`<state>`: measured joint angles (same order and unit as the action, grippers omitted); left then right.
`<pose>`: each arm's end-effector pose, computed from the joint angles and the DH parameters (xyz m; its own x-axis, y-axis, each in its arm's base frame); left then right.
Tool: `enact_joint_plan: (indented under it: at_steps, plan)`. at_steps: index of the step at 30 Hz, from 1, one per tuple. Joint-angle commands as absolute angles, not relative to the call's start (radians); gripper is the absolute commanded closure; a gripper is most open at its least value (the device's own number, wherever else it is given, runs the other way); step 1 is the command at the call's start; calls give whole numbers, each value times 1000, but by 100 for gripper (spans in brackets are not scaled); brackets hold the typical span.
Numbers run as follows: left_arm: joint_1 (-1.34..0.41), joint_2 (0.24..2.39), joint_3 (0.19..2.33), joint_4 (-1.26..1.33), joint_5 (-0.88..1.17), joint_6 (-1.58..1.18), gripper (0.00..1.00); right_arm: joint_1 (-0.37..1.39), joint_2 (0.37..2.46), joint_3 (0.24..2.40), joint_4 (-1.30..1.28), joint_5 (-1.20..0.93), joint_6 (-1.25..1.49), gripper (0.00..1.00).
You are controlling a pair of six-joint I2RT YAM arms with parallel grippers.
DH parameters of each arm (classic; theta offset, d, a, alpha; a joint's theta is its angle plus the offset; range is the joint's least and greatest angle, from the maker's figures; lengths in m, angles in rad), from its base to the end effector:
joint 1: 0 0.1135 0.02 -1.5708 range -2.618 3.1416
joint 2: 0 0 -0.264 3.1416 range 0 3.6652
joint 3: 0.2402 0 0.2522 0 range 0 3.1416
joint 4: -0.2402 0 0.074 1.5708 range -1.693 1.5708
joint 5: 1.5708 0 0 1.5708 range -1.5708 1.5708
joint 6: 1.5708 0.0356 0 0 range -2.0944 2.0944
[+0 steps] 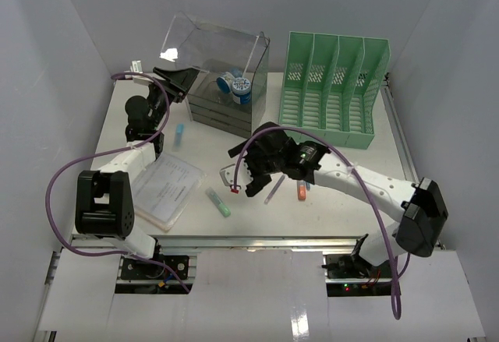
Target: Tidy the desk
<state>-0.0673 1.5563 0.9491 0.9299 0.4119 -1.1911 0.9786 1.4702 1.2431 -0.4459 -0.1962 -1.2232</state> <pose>0.3509 -0.0379 0.3208 -0.2918 -0.8334 -0.4694 0.4571 0.3096 -0.8338 0.1789 0.2784 0.3116 0.7266 -0.5720 -0.3806 -0.6333 -0.3428 -0.6938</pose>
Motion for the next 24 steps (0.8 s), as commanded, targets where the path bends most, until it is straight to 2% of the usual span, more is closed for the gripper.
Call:
enact_joint_plan:
  at_steps: [1, 14, 24]
  plan:
    - [-61, 1482, 920, 912, 377, -1175, 19, 936, 1357, 1177, -514, -329, -1149, 10]
    - [-61, 1434, 805, 826, 341, -1166, 18, 620, 1185, 1047, -487, -568, -966, 10]
    - [-60, 1446, 763, 548, 339, -1175, 21, 499, 1167, 965, -408, -647, -834, 10]
